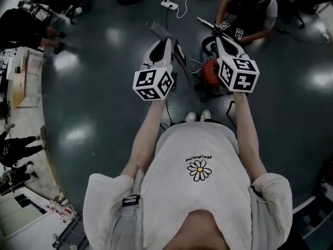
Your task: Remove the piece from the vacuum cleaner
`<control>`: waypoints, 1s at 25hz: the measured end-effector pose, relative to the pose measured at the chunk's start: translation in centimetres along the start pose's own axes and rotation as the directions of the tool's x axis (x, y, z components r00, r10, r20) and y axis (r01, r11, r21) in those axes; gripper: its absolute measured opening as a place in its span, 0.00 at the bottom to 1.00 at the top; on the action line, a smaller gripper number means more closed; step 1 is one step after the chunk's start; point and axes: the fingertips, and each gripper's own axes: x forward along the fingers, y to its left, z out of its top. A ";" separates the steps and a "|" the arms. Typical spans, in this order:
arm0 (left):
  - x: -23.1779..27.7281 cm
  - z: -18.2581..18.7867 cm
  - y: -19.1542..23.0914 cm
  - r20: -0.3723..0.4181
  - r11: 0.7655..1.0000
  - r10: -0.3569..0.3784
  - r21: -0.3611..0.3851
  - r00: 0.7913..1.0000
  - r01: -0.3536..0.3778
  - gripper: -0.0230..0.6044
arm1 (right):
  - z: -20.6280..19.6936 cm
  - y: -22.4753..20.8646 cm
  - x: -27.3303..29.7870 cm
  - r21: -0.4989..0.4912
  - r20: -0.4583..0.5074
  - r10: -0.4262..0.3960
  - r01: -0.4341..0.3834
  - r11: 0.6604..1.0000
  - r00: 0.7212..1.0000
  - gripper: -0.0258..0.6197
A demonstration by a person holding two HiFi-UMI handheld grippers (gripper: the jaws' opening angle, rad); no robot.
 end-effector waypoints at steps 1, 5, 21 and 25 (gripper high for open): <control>-0.1 1.3 -0.6 0.035 1.000 -0.007 0.026 0.999 0.006 0.07 | 0.9 0.4 -0.4 -0.014 0.034 0.003 -0.002 1.000 0.999 0.07; -0.2 5.0 -1.5 0.130 0.997 -0.014 0.076 0.991 0.004 0.07 | 2.4 2.1 -1.4 -0.089 0.099 0.017 -0.009 0.996 0.995 0.07; -0.5 7.6 -0.3 0.174 0.994 0.007 0.106 0.985 -0.026 0.08 | 4.9 5.5 -0.6 -0.203 0.150 0.036 -0.005 0.979 0.988 0.07; -0.5 7.4 -0.5 0.171 0.993 -0.001 0.118 0.985 -0.020 0.08 | 4.2 5.1 -0.4 -0.199 0.131 0.008 0.018 0.980 0.991 0.07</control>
